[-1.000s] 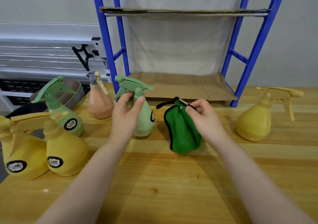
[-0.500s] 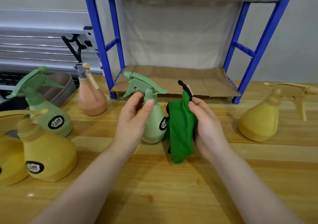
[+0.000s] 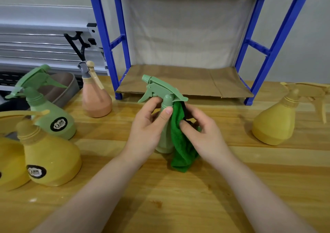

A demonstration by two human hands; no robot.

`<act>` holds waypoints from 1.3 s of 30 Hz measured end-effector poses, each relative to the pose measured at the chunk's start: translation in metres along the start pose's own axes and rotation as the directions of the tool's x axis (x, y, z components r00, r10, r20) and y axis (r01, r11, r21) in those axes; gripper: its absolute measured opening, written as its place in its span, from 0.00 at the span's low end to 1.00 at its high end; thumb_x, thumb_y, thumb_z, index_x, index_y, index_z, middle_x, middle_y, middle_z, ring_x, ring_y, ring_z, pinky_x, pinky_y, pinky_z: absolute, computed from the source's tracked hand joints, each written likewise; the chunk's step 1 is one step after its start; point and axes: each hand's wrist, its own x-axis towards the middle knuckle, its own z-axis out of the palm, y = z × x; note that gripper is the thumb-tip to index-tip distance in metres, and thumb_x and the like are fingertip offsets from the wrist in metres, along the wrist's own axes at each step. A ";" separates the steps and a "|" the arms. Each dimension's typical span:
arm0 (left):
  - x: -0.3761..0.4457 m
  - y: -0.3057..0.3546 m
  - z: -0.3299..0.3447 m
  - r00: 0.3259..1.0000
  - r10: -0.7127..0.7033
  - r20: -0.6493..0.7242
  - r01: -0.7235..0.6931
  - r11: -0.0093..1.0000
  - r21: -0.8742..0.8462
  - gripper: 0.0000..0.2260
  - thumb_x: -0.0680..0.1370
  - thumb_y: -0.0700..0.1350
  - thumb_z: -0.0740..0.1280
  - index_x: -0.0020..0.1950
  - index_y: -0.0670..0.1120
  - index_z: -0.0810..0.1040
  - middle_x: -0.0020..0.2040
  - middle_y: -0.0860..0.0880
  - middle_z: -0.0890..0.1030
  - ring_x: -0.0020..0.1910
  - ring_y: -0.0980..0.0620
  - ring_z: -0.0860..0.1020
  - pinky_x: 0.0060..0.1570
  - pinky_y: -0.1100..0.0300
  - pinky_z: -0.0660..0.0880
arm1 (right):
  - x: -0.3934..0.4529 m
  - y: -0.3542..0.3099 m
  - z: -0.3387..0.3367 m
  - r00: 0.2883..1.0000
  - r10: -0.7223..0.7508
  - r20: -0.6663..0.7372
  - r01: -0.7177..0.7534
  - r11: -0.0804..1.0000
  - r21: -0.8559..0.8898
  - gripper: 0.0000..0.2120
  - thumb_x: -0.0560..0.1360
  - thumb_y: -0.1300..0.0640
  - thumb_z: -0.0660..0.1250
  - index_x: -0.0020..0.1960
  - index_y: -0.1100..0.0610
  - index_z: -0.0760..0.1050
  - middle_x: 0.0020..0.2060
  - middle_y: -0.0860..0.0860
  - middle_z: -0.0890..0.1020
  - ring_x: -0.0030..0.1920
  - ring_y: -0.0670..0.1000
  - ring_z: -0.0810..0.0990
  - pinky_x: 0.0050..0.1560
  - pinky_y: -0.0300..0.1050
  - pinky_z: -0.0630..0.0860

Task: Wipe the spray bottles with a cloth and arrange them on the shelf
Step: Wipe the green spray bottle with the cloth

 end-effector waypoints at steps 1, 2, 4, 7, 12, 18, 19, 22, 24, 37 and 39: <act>-0.001 0.001 0.002 1.000 -0.001 0.002 0.001 1.000 -0.008 0.10 0.81 0.37 0.62 0.60 0.43 0.77 0.53 0.53 0.83 0.54 0.57 0.80 0.52 0.65 0.75 | -0.001 0.001 0.000 1.000 -0.009 -0.002 0.009 0.999 -0.040 0.20 0.74 0.51 0.66 0.65 0.44 0.73 0.57 0.43 0.80 0.61 0.45 0.76 0.66 0.50 0.73; -0.001 0.001 0.003 1.000 -0.001 0.003 0.001 1.000 -0.017 0.09 0.80 0.36 0.62 0.59 0.43 0.77 0.52 0.54 0.83 0.53 0.57 0.80 0.51 0.66 0.75 | -0.002 0.002 0.000 0.999 -0.038 0.001 0.038 0.996 -0.076 0.21 0.73 0.47 0.66 0.66 0.46 0.73 0.57 0.43 0.79 0.62 0.45 0.75 0.66 0.51 0.72; -0.002 0.002 0.006 1.000 0.001 0.001 -0.001 1.000 -0.020 0.10 0.80 0.34 0.62 0.58 0.44 0.77 0.51 0.55 0.83 0.52 0.59 0.80 0.51 0.67 0.75 | -0.003 0.003 0.002 0.990 -0.131 0.042 0.137 0.976 -0.169 0.24 0.74 0.44 0.64 0.68 0.50 0.72 0.60 0.44 0.78 0.64 0.46 0.74 0.66 0.50 0.71; -0.002 0.003 0.006 1.000 -0.005 0.001 0.005 0.998 -0.055 0.10 0.80 0.35 0.63 0.58 0.45 0.78 0.52 0.54 0.83 0.54 0.58 0.80 0.53 0.65 0.74 | -0.004 0.004 0.004 0.975 -0.200 0.093 0.216 0.950 -0.223 0.23 0.77 0.45 0.63 0.69 0.50 0.69 0.61 0.42 0.77 0.64 0.45 0.74 0.64 0.46 0.72; -0.004 0.005 0.007 1.000 -0.001 0.024 0.004 0.991 -0.135 0.11 0.79 0.38 0.63 0.60 0.45 0.77 0.54 0.52 0.83 0.56 0.55 0.79 0.56 0.62 0.74 | -0.006 0.001 0.005 0.972 -0.228 0.048 0.233 0.936 -0.263 0.18 0.75 0.42 0.64 0.63 0.35 0.66 0.54 0.35 0.78 0.57 0.40 0.76 0.56 0.43 0.74; -0.001 0.007 0.004 0.998 -0.054 -0.044 0.043 0.970 -0.238 0.09 0.79 0.40 0.65 0.58 0.43 0.78 0.52 0.48 0.82 0.53 0.52 0.80 0.52 0.59 0.76 | -0.007 0.007 0.010 0.985 -0.151 0.081 0.166 0.961 -0.221 0.24 0.73 0.38 0.64 0.66 0.40 0.65 0.57 0.40 0.78 0.58 0.41 0.77 0.57 0.43 0.76; 0.000 0.008 0.003 0.995 -0.072 -0.075 0.049 0.960 -0.274 0.08 0.78 0.40 0.65 0.57 0.43 0.78 0.51 0.48 0.83 0.52 0.52 0.80 0.51 0.60 0.77 | -0.007 0.008 0.010 0.985 -0.151 0.086 0.166 0.961 -0.219 0.26 0.72 0.38 0.65 0.67 0.42 0.65 0.58 0.40 0.78 0.59 0.41 0.77 0.58 0.42 0.75; 0.003 0.010 -0.001 0.985 -0.107 -0.137 0.052 0.934 -0.352 0.09 0.78 0.41 0.65 0.58 0.43 0.78 0.51 0.48 0.83 0.52 0.51 0.80 0.53 0.58 0.77 | -0.009 0.008 0.012 0.986 -0.139 0.097 0.156 0.965 -0.210 0.29 0.71 0.36 0.65 0.69 0.41 0.62 0.62 0.39 0.75 0.62 0.38 0.74 0.61 0.37 0.72; 0.005 0.013 -0.003 0.980 -0.119 -0.159 0.050 0.921 -0.386 0.10 0.78 0.42 0.66 0.58 0.43 0.78 0.51 0.47 0.82 0.52 0.51 0.80 0.54 0.56 0.77 | -0.010 0.008 0.013 0.986 -0.141 0.087 0.156 0.966 -0.205 0.30 0.72 0.36 0.65 0.70 0.42 0.61 0.64 0.40 0.74 0.64 0.37 0.72 0.63 0.35 0.70; 0.018 0.010 -0.027 0.926 -0.216 -0.309 0.022 0.850 -0.527 0.10 0.82 0.46 0.61 0.60 0.46 0.76 0.52 0.48 0.78 0.57 0.48 0.75 0.64 0.45 0.73 | -0.009 0.009 0.017 0.985 -0.126 0.121 0.145 0.977 -0.157 0.28 0.74 0.39 0.64 0.68 0.32 0.53 0.62 0.27 0.68 0.65 0.30 0.68 0.62 0.26 0.65; 0.019 0.010 -0.030 0.929 -0.221 -0.298 0.031 0.847 -0.530 0.10 0.82 0.48 0.60 0.60 0.47 0.76 0.53 0.47 0.78 0.59 0.47 0.75 0.65 0.43 0.72 | -0.010 0.008 0.016 0.985 -0.127 0.119 0.145 0.977 -0.154 0.26 0.73 0.39 0.64 0.65 0.29 0.53 0.60 0.24 0.68 0.63 0.28 0.68 0.59 0.24 0.65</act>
